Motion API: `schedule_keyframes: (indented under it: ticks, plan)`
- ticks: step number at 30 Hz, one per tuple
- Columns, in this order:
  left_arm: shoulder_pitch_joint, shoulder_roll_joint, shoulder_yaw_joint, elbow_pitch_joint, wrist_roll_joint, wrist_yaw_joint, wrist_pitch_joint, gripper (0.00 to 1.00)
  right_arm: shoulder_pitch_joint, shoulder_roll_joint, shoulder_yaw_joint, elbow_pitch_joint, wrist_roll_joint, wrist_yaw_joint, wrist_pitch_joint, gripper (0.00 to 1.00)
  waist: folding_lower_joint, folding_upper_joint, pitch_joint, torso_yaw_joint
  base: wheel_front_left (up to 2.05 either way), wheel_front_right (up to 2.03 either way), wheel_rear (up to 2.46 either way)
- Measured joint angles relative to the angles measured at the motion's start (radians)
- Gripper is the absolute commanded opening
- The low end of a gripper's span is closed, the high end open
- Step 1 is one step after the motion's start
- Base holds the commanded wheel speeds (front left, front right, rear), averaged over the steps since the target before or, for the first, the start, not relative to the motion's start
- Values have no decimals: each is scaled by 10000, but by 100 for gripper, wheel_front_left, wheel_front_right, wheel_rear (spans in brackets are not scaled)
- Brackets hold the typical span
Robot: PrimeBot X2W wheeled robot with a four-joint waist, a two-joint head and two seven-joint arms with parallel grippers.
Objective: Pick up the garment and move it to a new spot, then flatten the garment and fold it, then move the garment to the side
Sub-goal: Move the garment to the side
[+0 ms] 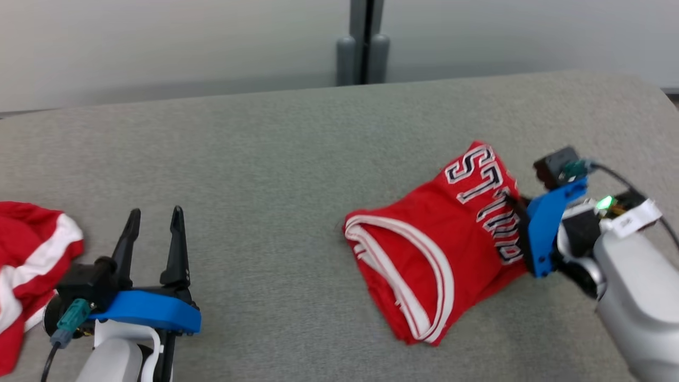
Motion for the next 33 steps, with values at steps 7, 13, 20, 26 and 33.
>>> schedule_keyframes:
  ticks: [7,13,20,26,33]
  plan:
    - [-556,27,322,-522,326,-113,-4,100,-1255,-1429,148,-408,35,0,-96,0,0,0,1071,-943,0,0,0]
    - [-1233,370,422,-1083,683,-117,0,100,-1978,-2408,-506,-293,-330,2,-832,0,0,0,2122,-1623,0,0,0]
    - [-1980,1152,608,-2284,963,-8,667,100,-2535,-2742,-1647,286,-1152,2,-1676,0,1,1,3429,-2107,0,0,0]
    - [-2028,1427,652,-2882,1022,102,1083,100,-2618,-2529,-3131,997,-2452,2,-2173,0,0,0,3874,-2120,0,0,0]
    - [-1924,1580,702,-3147,953,176,1294,100,-2663,-1918,-4123,1237,-3622,4,-2500,0,0,0,3867,-2155,0,0,0]
